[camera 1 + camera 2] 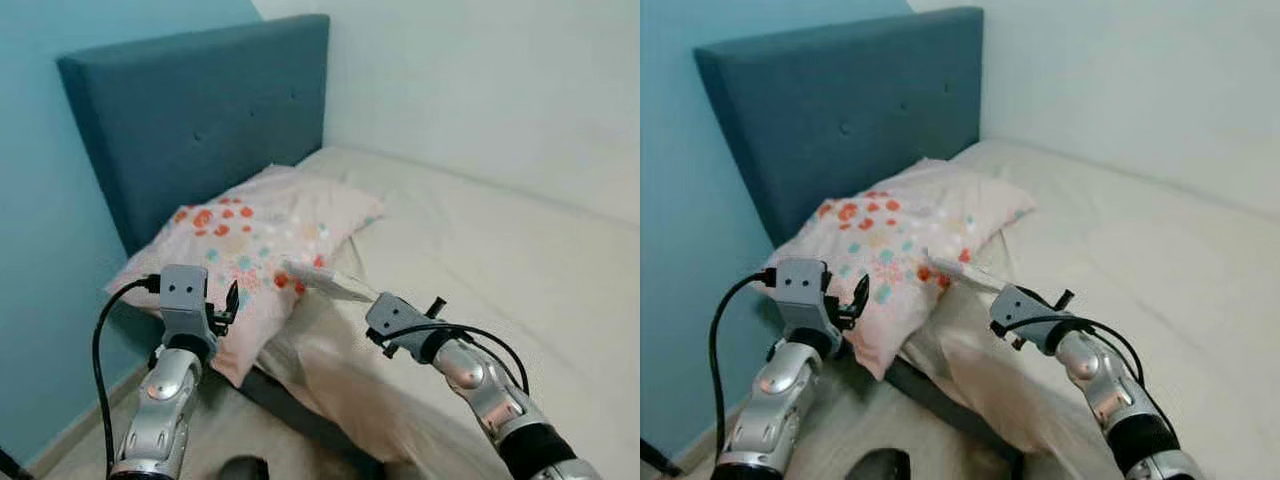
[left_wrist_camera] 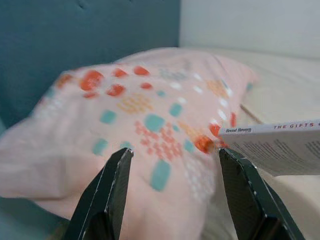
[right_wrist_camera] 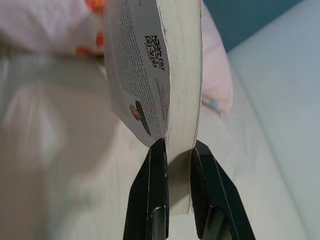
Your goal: Clean up the room
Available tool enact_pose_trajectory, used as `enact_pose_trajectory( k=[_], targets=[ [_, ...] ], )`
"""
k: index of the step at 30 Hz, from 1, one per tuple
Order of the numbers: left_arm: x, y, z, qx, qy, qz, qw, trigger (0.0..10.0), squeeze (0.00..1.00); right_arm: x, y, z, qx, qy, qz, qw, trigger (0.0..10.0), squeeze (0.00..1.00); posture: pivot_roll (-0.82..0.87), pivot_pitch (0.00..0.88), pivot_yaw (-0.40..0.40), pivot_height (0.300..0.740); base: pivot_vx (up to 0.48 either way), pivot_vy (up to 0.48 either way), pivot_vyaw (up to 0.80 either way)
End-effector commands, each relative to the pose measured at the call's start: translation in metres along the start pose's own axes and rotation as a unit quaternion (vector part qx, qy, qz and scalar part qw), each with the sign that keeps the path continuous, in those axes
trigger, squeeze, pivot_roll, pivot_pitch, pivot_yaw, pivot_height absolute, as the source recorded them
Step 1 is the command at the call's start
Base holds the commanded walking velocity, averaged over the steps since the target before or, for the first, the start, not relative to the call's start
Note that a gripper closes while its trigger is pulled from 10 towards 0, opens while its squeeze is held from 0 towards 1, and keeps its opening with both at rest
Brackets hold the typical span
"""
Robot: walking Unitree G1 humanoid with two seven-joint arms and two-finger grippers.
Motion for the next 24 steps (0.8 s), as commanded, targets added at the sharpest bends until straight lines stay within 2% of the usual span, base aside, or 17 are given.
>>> enact_pose_trajectory(
  k=[1,11,12,13,14,15,16,17,18,19,20,22,23,24],
  targets=[
    [0.001,0.0,0.002,-0.004,0.001,-0.002,1.0,10.0,0.0,0.007,0.001,0.014,-0.026,0.012,0.018,0.999,10.0,0.0,0.09,0.0,-0.04,0.58,0.0,0.0,0.0],
    [0.002,-0.001,0.0,-0.003,-0.004,-0.002,1.0,10.0,0.0,0.007,0.001,0.016,-0.041,0.022,0.017,0.999,10.0,0.0,0.09,0.0,-0.035,0.58,0.0,0.0,0.0],
    [0.003,0.0,-0.002,0.001,-0.004,0.001,1.0,10.0,0.0,0.009,0.0,0.026,-0.071,-0.035,0.017,0.997,10.0,0.0,0.09,0.0,-0.036,0.58,0.0,0.0,0.0],
    [0.003,0.0,-0.002,0.001,-0.004,0.001,1.0,10.0,0.0,0.009,0.0,0.026,-0.071,-0.035,0.017,0.997,10.0,0.0,0.09,0.0,-0.036,0.58,0.0,0.0,0.0],
    [0.004,0.0,-0.003,0.004,-0.004,0.002,1.0,10.0,0.0,0.01,0.0,0.032,-0.092,-0.077,0.018,0.993,10.0,0.0,0.09,0.0,-0.036,0.58,0.0,0.0,0.0],
    [0.005,0.0,-0.005,0.009,-0.004,0.005,1.0,10.0,0.0,0.008,0.0,0.044,-0.128,-0.163,0.018,0.978,10.0,0.0,0.09,0.0,-0.037,0.58,0.0,0.0,0.0],
    [0.005,0.0,-0.007,0.012,-0.004,0.006,1.0,10.0,0.0,0.003,0.001,0.059,-0.162,-0.29,0.018,0.943,10.0,0.0,0.09,0.0,-0.038,0.58,0.0,0.0,0.0],
    [0.006,0.0,-0.008,0.014,-0.004,0.006,1.0,10.0,0.0,-0.001,0.002,0.066,-0.175,-0.37,0.025,0.912,10.0,0.0,0.09,0.0,-0.038,0.58,0.0,0.0,0.0],
    [0.006,0.0,-0.008,0.014,-0.004,0.006,1.0,10.0,0.0,-0.001,0.002,0.066,-0.175,-0.37,0.025,0.912,10.0,0.0,0.09,0.0,-0.038,0.58,0.0,0.0,0.0],
    [0.006,0.0,-0.009,0.014,-0.005,0.007,1.0,10.0,0.0,-0.005,0.003,0.073,-0.18,-0.451,0.037,0.874,10.0,0.0,0.09,0.0,-0.039,0.58,0.0,0.0,0.0],
    [0.006,0.0,-0.009,0.014,-0.005,0.007,1.0,10.0,0.0,-0.005,0.003,0.073,-0.18,-0.451,0.037,0.874,10.0,0.0,0.09,0.0,-0.039,0.58,0.0,0.0,0.0],
    [0.006,0.001,-0.009,0.014,-0.006,0.007,1.0,10.0,0.0,-0.003,0.005,0.079,-0.151,-0.532,0.068,0.83,10.0,0.0,0.09,0.0,-0.039,0.58,0.0,0.0,0.0],
    [0.006,0.001,-0.009,0.014,-0.006,0.007,1.0,10.0,0.0,-0.003,0.005,0.079,-0.151,-0.532,0.068,0.83,10.0,0.0,0.09,0.0,-0.039,0.58,0.0,0.0,0.0],
    [0.007,0.001,-0.009,0.014,-0.006,0.008,1.0,10.0,0.0,-0.001,0.006,0.077,-0.118,-0.566,0.079,0.812,10.0,0.0,0.09,0.0,-0.039,0.58,0.0,0.0,0.0]
  ],
)
Point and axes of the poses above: a point about 5 cm out from each wrist's last joint towards the gripper, its own y axis pointing back from the gripper into the wrist, its own x axis along the axis of the wrist's last joint, z = x × y, the point moved 4 cm from there along -y, pointing out of the wrist towards the gripper, and after that the axes turned 9 degrees about y, right-handed, at the moved point
